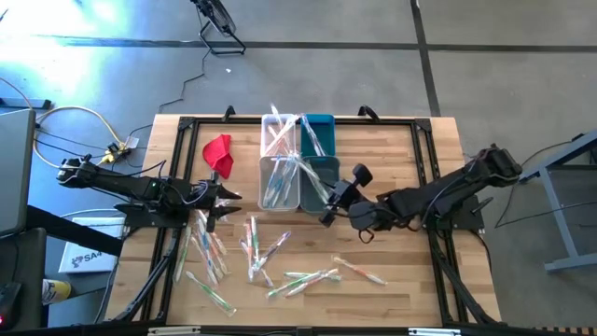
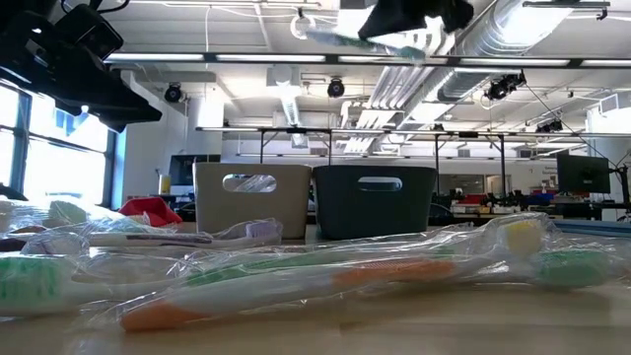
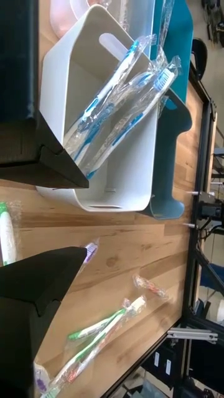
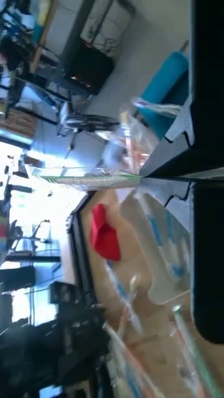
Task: Pick & Place Toothbrushes
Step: Put the green toothbrush into the blue bin
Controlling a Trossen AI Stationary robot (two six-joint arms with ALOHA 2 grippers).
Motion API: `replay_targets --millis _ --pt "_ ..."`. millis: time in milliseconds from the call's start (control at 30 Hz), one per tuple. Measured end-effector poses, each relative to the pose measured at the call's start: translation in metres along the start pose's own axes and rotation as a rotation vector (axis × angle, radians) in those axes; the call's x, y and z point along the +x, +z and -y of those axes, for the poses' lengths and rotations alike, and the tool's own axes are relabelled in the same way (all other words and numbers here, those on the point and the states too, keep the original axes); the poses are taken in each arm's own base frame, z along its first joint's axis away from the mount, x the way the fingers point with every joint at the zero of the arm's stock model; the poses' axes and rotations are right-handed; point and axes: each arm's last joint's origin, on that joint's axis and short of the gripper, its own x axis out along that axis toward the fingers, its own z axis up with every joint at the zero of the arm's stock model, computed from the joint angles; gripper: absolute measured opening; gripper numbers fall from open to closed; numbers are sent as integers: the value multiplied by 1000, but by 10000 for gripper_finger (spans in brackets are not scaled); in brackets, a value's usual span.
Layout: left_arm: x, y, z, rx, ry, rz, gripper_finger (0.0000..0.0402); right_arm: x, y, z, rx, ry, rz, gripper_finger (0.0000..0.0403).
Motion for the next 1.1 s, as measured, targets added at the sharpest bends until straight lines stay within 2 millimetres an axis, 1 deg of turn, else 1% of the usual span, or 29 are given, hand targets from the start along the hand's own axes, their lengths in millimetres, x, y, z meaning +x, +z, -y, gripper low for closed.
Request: replay_targets --millis 133,233,367,467,600,667,900,1100 --pt "0 0 0 0 0 0 159 8 -29 8 48 -34 -29 3" --pt "0 0 0 0 0 0 159 13 -49 16 98 -91 -13 3" --pt "0 0 0 0 0 0 159 22 -72 30 199 -120 18 3" --pt "0 0 0 0 0 0 159 26 -86 40 262 -133 46 3" --pt "0 0 0 18 1 1 159 30 -97 51 339 -86 69 3" --pt "0 0 0 31 1 3 159 34 -100 53 364 -63 73 3" --pt "0 0 0 53 1 4 159 51 -113 54 371 -1 48 3" --pt "0 1 0 74 1 7 159 67 -129 56 341 -16 -4 3"
